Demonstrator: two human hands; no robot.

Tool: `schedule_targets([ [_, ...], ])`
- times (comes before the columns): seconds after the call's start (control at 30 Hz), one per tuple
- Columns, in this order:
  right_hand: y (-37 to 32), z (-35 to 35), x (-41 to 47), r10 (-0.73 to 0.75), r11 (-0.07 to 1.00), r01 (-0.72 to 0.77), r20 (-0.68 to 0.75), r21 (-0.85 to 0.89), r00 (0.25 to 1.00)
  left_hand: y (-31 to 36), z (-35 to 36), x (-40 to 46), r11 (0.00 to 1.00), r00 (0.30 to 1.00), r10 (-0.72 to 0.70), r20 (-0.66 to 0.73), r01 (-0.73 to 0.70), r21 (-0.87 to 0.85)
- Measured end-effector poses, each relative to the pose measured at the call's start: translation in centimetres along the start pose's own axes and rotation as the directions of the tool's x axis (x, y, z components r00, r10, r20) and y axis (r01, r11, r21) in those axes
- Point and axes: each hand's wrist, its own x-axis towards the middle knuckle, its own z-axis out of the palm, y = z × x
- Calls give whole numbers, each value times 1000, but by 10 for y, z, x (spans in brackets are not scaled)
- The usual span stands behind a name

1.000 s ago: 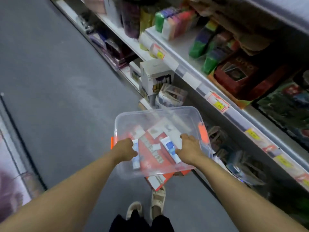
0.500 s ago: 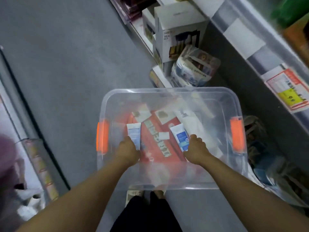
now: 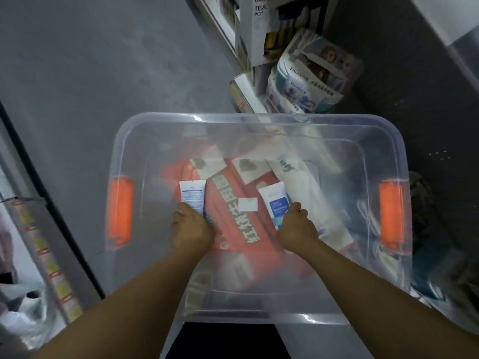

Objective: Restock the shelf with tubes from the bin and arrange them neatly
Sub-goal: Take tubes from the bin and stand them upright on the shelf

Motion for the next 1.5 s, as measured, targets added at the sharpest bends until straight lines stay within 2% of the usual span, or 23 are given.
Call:
schedule_targets([
  [0.1,1,-7,0,40,995,-43,36,89,999,6,3,6,996,997,-80,-9,79,-51],
  [0.2,-1,-15,-5,39,976,-51,60,213,997,8,6,4,999,998,-41,-39,40,-21],
  [0.27,-2,-22,-12,20,963,-34,53,268,998,10,3,2,999,1000,-17,-10,17,-34],
  [0.4,-4,-37,-30,-22,933,20,2,359,1000,24,-18,-14,960,990,8,144,33,-278],
  [0.57,-7,-65,-69,-20,866,67,-99,495,995,39,-52,-47,832,937,176,302,22,-555],
  [0.67,-9,-84,-104,-20,824,120,-183,553,983,46,-84,-77,729,885,268,380,72,-681],
  [0.83,-11,-111,-171,26,777,208,-361,594,932,48,-135,-124,657,777,490,396,-30,-754],
  [1.0,-4,-132,-242,90,729,314,-539,608,837,48,-186,-173,561,679,655,332,-141,-816],
  [1.17,9,-152,-310,164,686,401,-666,607,727,53,-234,-231,524,607,761,228,-367,-769],
  [1.27,19,-163,-346,218,636,455,-710,624,670,59,-257,-264,469,517,836,185,-498,-729],
  [1.5,56,-176,-430,310,682,461,-796,568,521,81,-280,-348,303,316,943,100,-700,-646],
])
